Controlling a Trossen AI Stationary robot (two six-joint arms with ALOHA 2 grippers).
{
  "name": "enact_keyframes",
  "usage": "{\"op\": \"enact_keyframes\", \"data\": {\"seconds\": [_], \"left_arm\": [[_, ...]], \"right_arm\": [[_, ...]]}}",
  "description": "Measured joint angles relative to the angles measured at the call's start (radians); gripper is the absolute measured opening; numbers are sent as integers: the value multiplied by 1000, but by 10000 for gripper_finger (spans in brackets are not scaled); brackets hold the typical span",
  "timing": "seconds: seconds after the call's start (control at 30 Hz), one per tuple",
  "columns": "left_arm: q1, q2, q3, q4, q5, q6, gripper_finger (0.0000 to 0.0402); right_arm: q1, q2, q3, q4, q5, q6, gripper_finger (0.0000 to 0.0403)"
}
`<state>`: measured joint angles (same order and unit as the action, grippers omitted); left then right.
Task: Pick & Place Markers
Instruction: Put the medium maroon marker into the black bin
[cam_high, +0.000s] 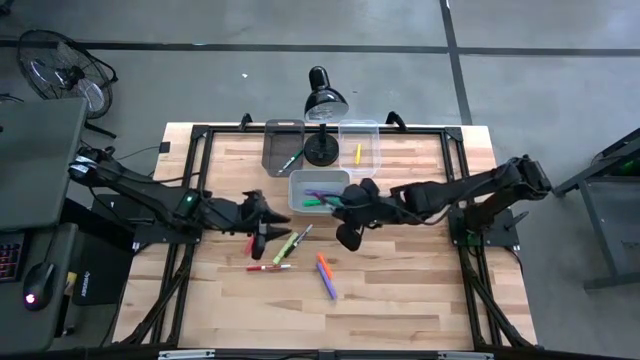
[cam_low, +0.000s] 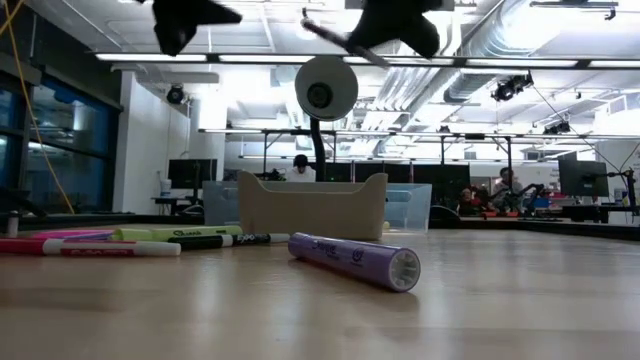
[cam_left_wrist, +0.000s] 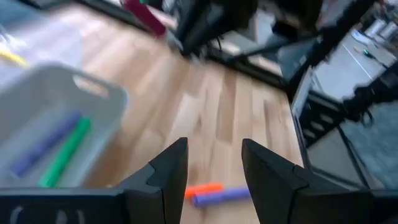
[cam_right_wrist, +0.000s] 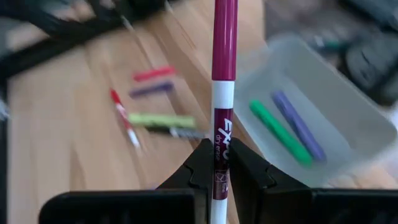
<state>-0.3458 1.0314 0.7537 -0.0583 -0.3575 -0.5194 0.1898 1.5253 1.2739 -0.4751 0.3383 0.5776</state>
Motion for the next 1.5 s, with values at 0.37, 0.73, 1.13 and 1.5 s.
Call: {"op": "enact_keyframes", "data": {"seconds": [0.37, 0.73, 1.13, 1.5], "left_arm": [[0, 0, 76, 64, -106, 85, 149], [78, 0, 80, 253, -60, 122, 149], [131, 45, 79, 380, 95, 121, 149], [130, 86, 80, 459, 56, 128, 149]], "right_arm": [[-32, -1, 0, 384, -121, -212, 29], [-34, -8, 0, 524, -178, -297, 33], [-64, -10, 0, 570, -204, -318, 37], [-85, -10, -1, 570, -248, -317, 39]]}}
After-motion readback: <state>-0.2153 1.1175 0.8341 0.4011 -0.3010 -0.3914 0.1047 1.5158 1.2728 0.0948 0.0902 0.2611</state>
